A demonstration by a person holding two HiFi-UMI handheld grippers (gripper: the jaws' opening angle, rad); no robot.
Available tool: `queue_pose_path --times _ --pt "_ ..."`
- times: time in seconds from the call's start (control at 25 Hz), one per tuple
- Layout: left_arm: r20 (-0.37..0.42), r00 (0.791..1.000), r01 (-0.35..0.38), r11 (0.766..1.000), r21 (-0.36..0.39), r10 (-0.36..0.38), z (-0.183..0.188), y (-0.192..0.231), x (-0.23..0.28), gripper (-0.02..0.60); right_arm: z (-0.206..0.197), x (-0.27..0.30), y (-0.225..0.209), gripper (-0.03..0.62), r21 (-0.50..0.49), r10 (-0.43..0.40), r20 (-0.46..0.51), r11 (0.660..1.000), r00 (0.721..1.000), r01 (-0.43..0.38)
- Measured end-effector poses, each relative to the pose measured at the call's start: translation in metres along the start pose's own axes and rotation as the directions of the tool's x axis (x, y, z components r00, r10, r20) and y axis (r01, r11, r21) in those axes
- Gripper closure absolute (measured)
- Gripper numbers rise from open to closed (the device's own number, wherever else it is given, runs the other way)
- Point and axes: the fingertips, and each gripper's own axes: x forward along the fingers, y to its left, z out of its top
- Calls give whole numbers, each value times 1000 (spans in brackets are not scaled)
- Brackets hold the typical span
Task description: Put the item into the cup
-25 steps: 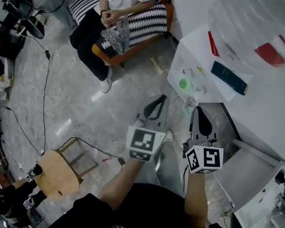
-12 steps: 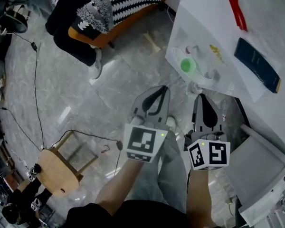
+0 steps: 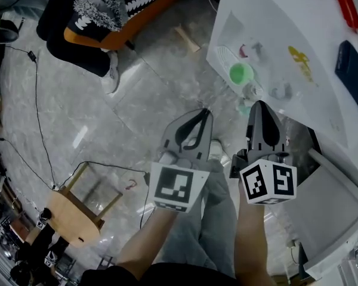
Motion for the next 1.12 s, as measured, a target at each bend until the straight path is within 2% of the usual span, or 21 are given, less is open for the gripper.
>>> queue_pose_path --times 0.16,0.52,0.72,0.92,1.12 --pt "-17 1000 1 1000 -26 -2 -8 8 7 568 -10 20 -7 583 12 -33 -5 999 999 33" --pt "-30 1000 9 1000 -6 -10 -22 27 24 568 -36 62 -23 583 -10 -115 -24 993 993 115" --pt "-40 999 -8 999 -38 7 -27 33 26 568 -47 75 -32 583 -39 -159 -46 987 986 157" --pt "-41 999 -3 1000 -23 2 -31 36 27 568 -45 86 -35 582 4 -138 -2 990 990 138" --pt "-42 999 4 1000 -16 -4 -34 34 27 568 -49 88 -39 582 -13 -148 -13 989 989 147"
